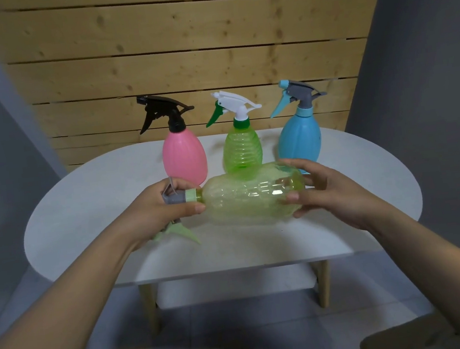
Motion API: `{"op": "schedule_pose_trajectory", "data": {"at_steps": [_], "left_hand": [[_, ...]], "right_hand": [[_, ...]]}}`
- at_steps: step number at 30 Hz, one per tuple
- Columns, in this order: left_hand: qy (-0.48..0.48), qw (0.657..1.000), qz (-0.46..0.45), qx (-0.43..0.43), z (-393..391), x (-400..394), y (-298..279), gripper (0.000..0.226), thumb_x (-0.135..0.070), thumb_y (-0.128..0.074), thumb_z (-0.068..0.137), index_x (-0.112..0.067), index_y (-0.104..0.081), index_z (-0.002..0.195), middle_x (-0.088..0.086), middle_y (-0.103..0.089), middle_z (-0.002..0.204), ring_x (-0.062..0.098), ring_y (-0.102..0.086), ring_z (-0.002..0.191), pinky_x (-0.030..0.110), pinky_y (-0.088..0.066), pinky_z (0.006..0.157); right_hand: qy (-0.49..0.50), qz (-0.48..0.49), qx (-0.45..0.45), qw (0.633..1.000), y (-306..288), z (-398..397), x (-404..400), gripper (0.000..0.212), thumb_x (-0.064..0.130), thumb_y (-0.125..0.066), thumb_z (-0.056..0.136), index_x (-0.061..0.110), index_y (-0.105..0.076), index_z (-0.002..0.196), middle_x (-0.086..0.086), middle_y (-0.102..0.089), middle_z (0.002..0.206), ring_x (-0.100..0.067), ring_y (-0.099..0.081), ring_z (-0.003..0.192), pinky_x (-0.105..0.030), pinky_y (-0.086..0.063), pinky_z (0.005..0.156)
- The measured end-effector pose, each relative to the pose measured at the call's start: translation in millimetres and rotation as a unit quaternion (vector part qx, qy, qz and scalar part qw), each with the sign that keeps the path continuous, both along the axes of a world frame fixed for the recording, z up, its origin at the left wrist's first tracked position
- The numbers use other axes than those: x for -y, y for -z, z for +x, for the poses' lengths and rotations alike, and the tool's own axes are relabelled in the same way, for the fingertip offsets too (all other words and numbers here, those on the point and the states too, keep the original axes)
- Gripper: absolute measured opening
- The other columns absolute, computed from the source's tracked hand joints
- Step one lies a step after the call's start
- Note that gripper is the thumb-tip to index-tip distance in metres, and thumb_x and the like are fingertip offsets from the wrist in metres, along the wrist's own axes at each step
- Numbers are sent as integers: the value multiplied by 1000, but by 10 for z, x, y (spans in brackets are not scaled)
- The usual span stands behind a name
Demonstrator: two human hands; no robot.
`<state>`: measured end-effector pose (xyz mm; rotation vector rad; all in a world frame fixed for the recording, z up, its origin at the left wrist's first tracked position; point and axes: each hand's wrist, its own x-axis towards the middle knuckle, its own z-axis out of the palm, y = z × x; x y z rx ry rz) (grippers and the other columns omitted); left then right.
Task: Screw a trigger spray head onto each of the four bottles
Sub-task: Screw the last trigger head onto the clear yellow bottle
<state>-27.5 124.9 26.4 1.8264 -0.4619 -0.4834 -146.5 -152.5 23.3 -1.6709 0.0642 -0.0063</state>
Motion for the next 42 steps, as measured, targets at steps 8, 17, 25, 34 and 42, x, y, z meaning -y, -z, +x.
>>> {"op": "schedule_pose_trajectory", "data": {"at_steps": [8, 17, 25, 34, 42], "left_hand": [[57, 996, -2, 63, -25, 4, 14, 34, -10, -82, 58, -17, -63, 86, -6, -66, 86, 0, -63, 75, 15, -50, 66], [17, 999, -13, 25, 60, -39, 65, 34, -14, -80, 63, -18, -66, 93, -4, -66, 81, 3, -56, 59, 15, -42, 49], [51, 999, -17, 8, 27, -53, 70, 41, -28, -80, 49, -17, -63, 86, -14, -69, 70, 0, -60, 61, 15, -46, 51], [85, 996, -28, 26, 63, -54, 96, 38, -25, -81, 50, -17, -62, 82, -17, -68, 70, -1, -61, 65, 13, -48, 56], [56, 997, -36, 35, 84, -50, -34, 43, -30, -81, 46, -28, -68, 87, -10, -72, 87, 3, -66, 75, 14, -50, 56]], "right_hand": [[7, -97, -118, 988, 54, 3, -69, 75, 77, -45, 65, 12, -69, 95, -13, -75, 72, -25, -70, 57, -24, -43, 41], [-13, 21, -39, 999, 72, 20, -87, 75, 43, -77, 61, 31, -50, 130, -1, -61, 123, -17, -66, 105, -30, -57, 75], [4, -47, -42, 998, 43, 14, -41, 53, 48, -77, 62, 25, -67, 109, -2, -75, 87, -17, -64, 68, -28, -55, 50], [0, -34, -87, 996, 27, -7, -49, 51, 48, -67, 72, 9, -67, 104, -15, -74, 87, -37, -72, 72, -27, -54, 45], [12, 55, -100, 993, 77, 54, -127, 56, 39, -73, 71, 10, -61, 117, -26, -62, 118, -39, -65, 99, -43, -58, 69]]}}
